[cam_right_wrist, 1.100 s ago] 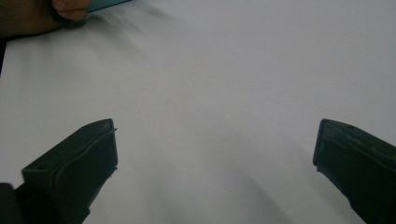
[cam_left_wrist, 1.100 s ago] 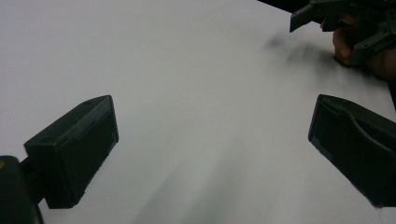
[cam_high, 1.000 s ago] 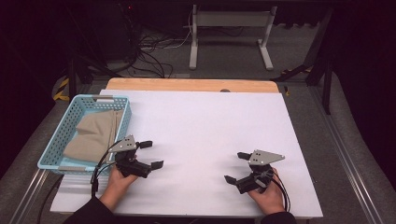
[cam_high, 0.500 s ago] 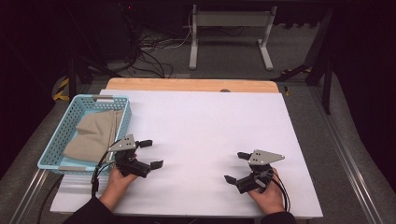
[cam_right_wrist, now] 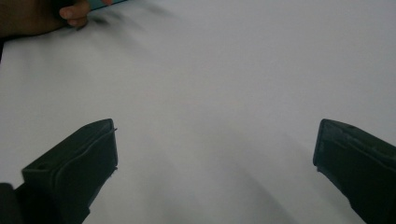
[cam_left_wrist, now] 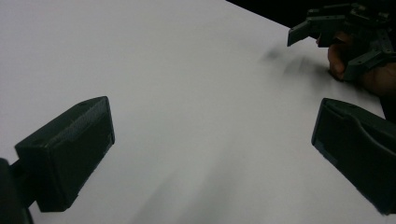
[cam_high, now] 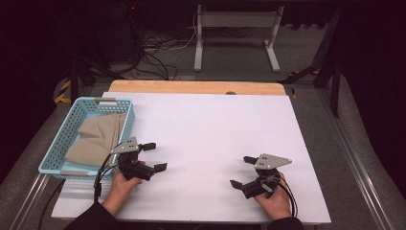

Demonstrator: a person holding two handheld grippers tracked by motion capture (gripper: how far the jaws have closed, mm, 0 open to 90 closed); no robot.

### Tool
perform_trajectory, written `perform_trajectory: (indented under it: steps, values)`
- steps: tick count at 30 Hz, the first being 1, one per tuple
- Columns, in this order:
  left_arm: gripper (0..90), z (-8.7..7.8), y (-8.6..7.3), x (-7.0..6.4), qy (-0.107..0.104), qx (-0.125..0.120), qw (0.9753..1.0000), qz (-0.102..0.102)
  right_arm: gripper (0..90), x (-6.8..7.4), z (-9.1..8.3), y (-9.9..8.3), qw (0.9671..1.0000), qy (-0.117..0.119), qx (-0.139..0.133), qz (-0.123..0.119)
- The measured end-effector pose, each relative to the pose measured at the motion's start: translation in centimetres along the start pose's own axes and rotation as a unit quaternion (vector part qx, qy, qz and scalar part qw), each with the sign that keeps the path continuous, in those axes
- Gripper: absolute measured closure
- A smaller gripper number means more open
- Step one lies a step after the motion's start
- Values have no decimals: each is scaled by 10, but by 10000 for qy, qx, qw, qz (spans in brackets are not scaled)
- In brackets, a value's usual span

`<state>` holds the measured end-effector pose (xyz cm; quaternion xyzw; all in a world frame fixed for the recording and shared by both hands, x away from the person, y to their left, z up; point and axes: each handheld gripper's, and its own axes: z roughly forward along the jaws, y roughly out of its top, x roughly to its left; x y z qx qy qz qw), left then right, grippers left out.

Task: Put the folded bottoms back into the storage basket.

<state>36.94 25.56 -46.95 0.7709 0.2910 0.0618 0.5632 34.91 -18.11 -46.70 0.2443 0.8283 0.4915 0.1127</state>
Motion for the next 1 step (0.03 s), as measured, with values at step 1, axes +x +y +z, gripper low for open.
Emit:
perform_trajectory:
  steps: [1]
  values:
    - [0, 0, 0, 0, 0, 0, 10000, 0, 5, 0, 0, 0, 10000, 0, 0, 0]
